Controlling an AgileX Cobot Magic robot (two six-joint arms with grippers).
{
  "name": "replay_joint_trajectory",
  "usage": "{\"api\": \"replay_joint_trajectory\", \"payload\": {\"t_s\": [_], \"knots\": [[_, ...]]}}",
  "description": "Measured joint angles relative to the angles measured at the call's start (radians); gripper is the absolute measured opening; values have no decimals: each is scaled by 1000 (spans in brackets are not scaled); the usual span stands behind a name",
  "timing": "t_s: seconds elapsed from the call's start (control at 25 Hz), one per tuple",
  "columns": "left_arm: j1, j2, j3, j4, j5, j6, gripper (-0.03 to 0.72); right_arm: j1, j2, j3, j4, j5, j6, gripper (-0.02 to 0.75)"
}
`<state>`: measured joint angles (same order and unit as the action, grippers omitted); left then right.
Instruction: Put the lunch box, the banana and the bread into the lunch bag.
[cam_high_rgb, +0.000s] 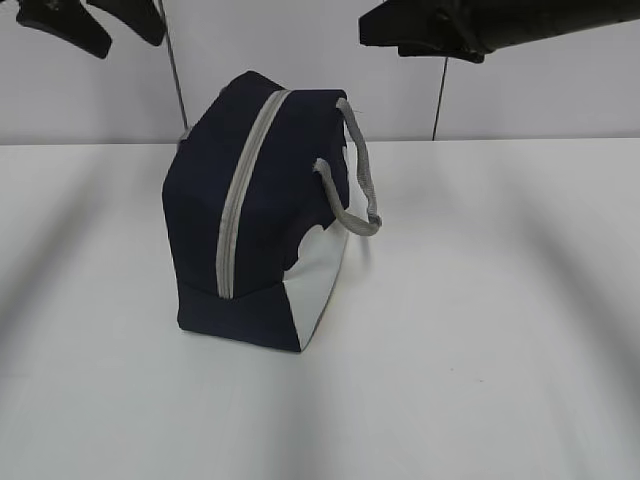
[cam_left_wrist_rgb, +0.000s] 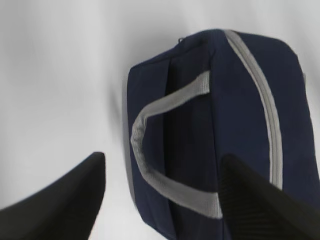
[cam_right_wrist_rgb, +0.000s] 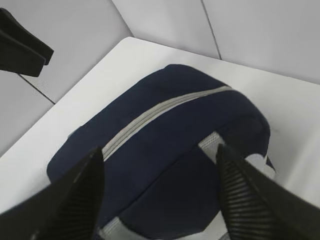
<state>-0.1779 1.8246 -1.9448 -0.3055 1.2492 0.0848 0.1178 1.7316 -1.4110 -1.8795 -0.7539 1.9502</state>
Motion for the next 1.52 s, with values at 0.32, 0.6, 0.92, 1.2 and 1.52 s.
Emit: {"api": "replay_joint_trajectory", "payload": {"t_s": [0.32, 0.6, 0.92, 1.2, 1.52], "knots": [[-9, -269, 276, 24, -1, 0, 481, 6, -188, 187, 0, 69, -23, 510], [-26, -666, 649, 124, -9, -22, 472, 6, -256, 256, 2, 88, -23, 510], [-27, -1195, 1021, 171, -91, -24, 470, 6, -302, 274, 4, 90, -23, 510], [-27, -1506, 1200, 177, -76, -72, 469, 6, -312, 276, 4, 81, -23, 510], [-27, -1587, 1308, 178, -77, -74, 469, 6, -312, 276, 4, 59, -23, 509]]}}
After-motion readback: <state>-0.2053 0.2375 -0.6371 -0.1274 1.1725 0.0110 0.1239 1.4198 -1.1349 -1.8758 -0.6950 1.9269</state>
